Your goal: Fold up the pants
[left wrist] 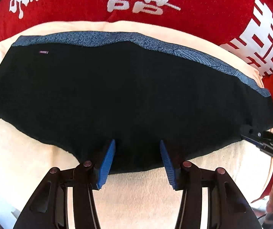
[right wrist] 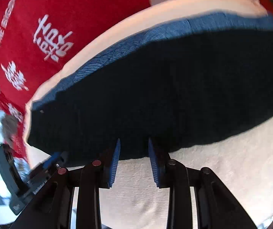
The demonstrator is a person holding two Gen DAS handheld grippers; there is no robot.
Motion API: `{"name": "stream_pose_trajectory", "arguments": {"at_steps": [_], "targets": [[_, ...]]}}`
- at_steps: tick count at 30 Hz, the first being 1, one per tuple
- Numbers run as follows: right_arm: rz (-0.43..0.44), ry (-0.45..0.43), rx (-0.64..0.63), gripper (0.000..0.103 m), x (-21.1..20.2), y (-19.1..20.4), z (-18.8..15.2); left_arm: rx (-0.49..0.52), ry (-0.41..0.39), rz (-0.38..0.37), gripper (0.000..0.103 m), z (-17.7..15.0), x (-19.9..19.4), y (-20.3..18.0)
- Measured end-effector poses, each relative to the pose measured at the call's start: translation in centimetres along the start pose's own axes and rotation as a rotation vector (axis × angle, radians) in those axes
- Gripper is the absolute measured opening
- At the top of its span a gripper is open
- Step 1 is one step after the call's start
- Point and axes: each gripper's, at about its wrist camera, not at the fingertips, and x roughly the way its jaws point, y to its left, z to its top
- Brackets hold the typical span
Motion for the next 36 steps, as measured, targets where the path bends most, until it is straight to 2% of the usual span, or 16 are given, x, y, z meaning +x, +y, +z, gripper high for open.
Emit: {"name": "stream_pose_trajectory", "arguments": {"at_steps": [2, 4, 7, 10, 14, 22, 27, 32, 35, 36], "targets": [[0.004, 0.016, 0.014, 0.034, -0.3, -0.5, -0.8, 0.005, 0.027, 0.013, 0.051, 0.4, -0.2, -0.2], [-0.024, 0.045, 0.035, 0.034, -0.5, -1.1, -1.6, 0.024, 0.061, 0.055, 0.051, 0.6, -0.5, -0.8], [-0.013, 0.049, 0.082, 0.038, -1.3, -2.7, -2.8, 0.045, 0.108, 0.114, 0.051, 1.0, -0.7, -2.1], [-0.016, 0.025, 0.125, 0.043, -2.6, -4.1, -3.4, 0.053, 0.128, 0.106, 0.051, 1.7, -0.9, -3.8], [-0.007, -0.014, 0.177, 0.045, -4.1, -5.7, -3.4, 0.133, 0.128, 0.131, 0.051, 2.5, -0.8, -7.3], [0.010, -0.074, 0.245, 0.048, -6.6, -9.2, -2.3, 0.238, 0.127, 0.130, 0.051, 2.6, -0.5, -13.0], [0.012, -0.085, 0.274, 0.048, -8.0, -11.8, -2.1, 0.270, 0.138, 0.126, 0.051, 3.4, 0.8, -17.2], [0.013, -0.103, 0.300, 0.048, -9.1, -14.4, -1.6, 0.293, 0.133, 0.120, 0.051, 3.8, 1.2, -19.8], [0.059, -0.146, 0.320, 0.048, -9.8, -16.4, -1.0, 0.310, 0.105, 0.103, 0.051, 4.2, 1.3, -21.5], [0.082, -0.165, 0.332, 0.048, -10.0, -17.0, -0.7, 0.325, 0.075, 0.089, 0.051, 4.5, 1.2, -22.3]]}}
